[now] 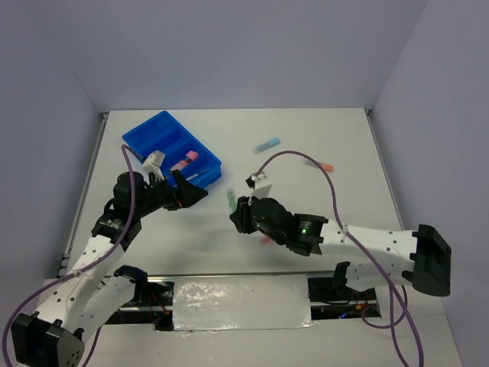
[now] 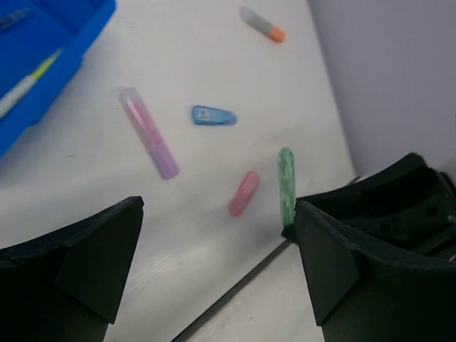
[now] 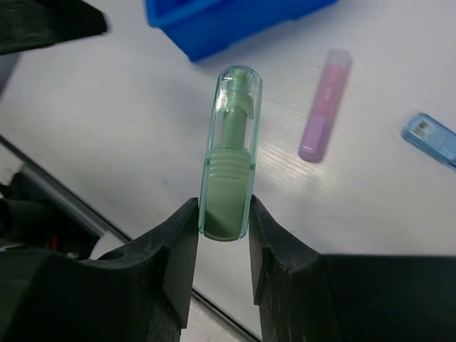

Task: Sort the stationery into containers
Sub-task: Pick up the stationery from the center of the board, then place the stationery in the storage box.

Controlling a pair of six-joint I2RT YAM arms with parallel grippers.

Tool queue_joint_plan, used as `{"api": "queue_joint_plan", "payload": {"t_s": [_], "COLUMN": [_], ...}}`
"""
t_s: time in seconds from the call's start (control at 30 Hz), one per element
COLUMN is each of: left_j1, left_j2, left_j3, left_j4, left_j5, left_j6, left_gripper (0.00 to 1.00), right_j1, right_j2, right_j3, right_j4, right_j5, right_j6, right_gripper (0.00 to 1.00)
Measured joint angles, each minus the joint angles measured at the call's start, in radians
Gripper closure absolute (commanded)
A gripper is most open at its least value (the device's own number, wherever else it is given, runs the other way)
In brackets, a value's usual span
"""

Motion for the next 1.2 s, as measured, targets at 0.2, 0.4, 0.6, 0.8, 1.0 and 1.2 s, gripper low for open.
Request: {"api": "queue_joint_plan", "payload": {"t_s": [0.2, 0.4, 0.6, 0.8, 1.0, 1.2], "left_j1": [-0.035, -0.082, -0.108, -0.121, -0.121, -0.113], "left_j2": [0.002, 0.052, 0.12, 0.182, 0.285, 0.513], "left_j3": [-0.016, -0.016, -0.016, 0.019, 0.219, 0.547], "left_j4": [0.16, 0.237, 0.214, 0.223, 0.003, -0.198], "left_j5": [0.061, 0.073, 0.059, 0.073, -0.114, -0.546], "left_j6": [-0.125, -0.178, -0.177, -0.16, 0.014, 0.293], "left_gripper": [0.06, 0.21, 0.38, 1.0, 1.0, 1.0], "right_j1": [0.019, 0.02, 0.024, 0.018, -0.021, -0.077], "right_j2": [-0.044, 0.023, 0.056, 0.134, 0.127, -0.126], "right_j3": [-0.016, 0.046, 0.079, 0.092, 0.083, -0.076], "right_j4": [0.14, 0.195, 0.24, 0.265, 0.269, 0.174], "right_j5": [-0.027, -0.08, -0.098, -0.089, -0.079, 0.012], "right_j6": [-0.058, -0.105, -0.134, -0.167, -0.147, -0.09], "right_gripper": [1.0, 1.0, 1.0, 0.49, 0.27, 0.25]}}
